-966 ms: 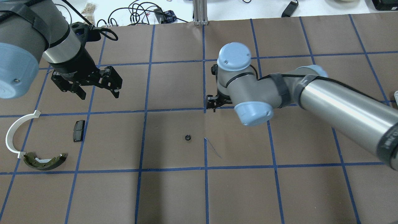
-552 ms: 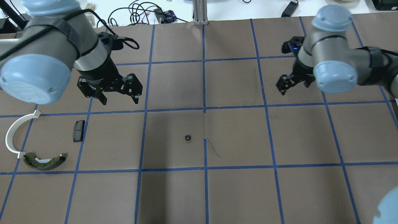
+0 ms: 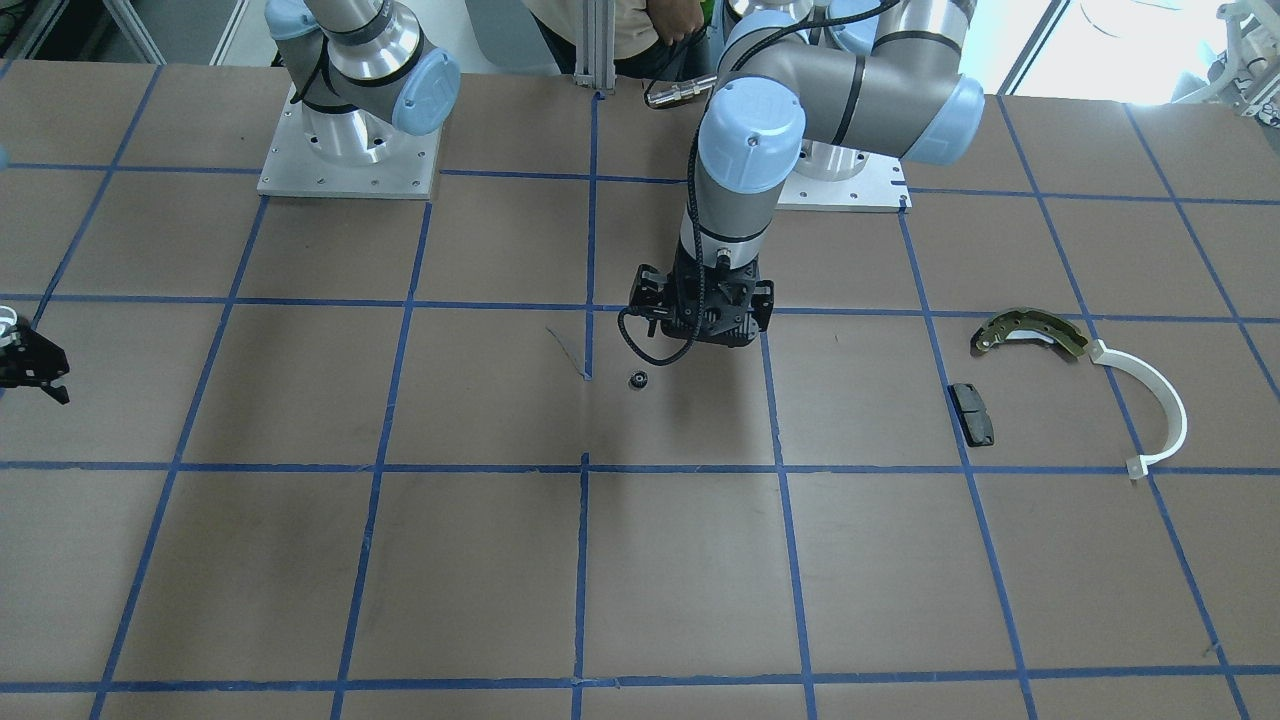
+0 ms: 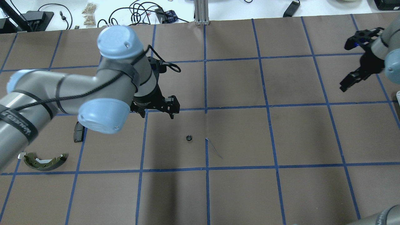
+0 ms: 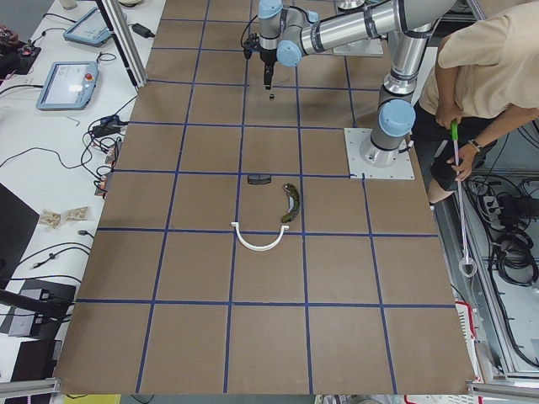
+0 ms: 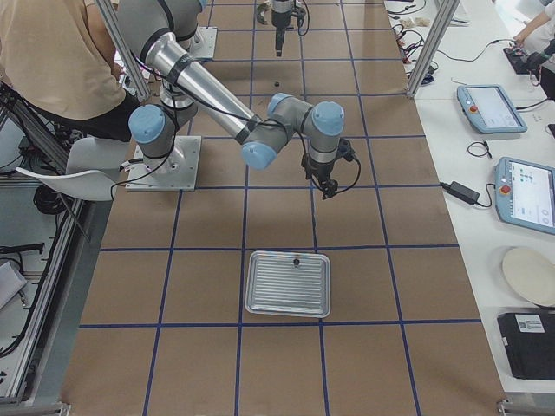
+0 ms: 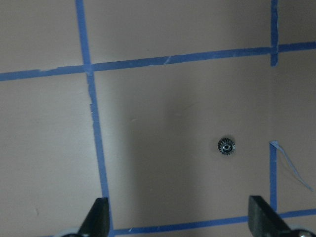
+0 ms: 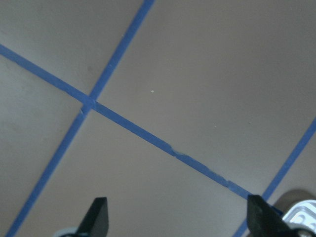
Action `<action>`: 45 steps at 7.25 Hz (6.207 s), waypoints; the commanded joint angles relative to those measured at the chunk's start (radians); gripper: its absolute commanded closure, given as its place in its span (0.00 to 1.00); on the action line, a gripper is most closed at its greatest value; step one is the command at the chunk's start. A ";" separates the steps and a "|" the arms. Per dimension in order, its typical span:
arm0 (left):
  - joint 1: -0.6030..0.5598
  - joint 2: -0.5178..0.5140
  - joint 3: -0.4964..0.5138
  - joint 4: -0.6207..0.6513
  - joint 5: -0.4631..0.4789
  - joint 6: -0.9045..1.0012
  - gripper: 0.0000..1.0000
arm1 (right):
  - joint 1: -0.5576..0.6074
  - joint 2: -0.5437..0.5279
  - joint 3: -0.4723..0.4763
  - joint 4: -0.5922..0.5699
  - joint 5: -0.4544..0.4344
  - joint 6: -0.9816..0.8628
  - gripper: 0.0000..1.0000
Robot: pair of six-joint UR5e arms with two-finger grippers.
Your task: Place bearing gear from tray to pile
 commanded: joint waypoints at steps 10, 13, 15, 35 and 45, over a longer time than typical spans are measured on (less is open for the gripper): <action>-0.041 -0.207 -0.062 0.214 -0.054 0.010 0.38 | -0.263 0.245 -0.088 -0.088 0.037 -0.805 0.00; -0.043 -0.207 -0.059 0.214 -0.050 0.017 1.00 | -0.264 0.279 -0.096 -0.098 0.019 -0.800 0.03; -0.037 -0.198 -0.042 0.214 -0.030 0.016 1.00 | -0.266 0.273 -0.094 -0.099 0.007 -0.797 0.12; 0.919 -0.189 0.067 -0.004 0.140 0.809 0.00 | 0.541 -0.181 0.180 0.011 -0.020 0.615 1.00; 0.728 -0.154 0.189 -0.052 0.128 0.721 0.00 | 1.153 0.134 0.064 -0.208 -0.012 1.820 0.80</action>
